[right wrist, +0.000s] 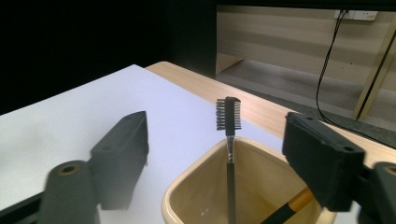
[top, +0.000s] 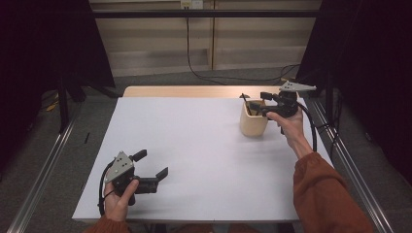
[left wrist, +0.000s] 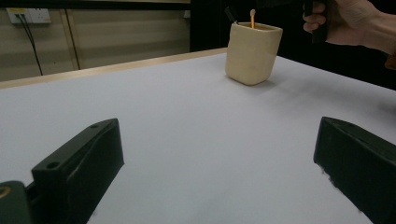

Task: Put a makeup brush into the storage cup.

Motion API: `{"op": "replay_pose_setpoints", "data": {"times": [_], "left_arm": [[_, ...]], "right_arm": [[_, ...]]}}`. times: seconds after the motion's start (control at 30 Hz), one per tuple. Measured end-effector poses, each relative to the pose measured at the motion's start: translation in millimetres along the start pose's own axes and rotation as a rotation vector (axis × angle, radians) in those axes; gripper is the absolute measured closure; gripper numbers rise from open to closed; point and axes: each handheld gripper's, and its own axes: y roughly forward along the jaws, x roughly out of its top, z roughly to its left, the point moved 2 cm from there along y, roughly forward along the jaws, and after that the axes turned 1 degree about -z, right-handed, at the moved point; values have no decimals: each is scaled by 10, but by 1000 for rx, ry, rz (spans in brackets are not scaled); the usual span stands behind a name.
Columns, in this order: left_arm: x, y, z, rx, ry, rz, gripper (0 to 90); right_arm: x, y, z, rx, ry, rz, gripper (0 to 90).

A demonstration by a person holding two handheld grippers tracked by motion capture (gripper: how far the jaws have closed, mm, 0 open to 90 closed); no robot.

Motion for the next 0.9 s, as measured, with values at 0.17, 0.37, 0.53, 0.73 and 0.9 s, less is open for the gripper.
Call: {"op": "replay_pose_setpoints", "data": {"times": [0.17,0.37,0.53,0.73,0.9], "left_arm": [[13,-19,21,12,-3,-13,15],[19,-45,-3,8,5,-15,15],[20,-57,4,16,7,-18,15],[19,-76,25,27,-1,-24,15],[23,-72,23,27,-1,-23,15]], "right_arm": [[9,-35,-11,-19,19,-13,69],[9,-102,17,-8,28,-26,9],[-8,-133,61,-26,34,-10,28],[-33,-218,75,-71,37,-15,39],[-47,-315,133,-106,14,-30,29]]}}
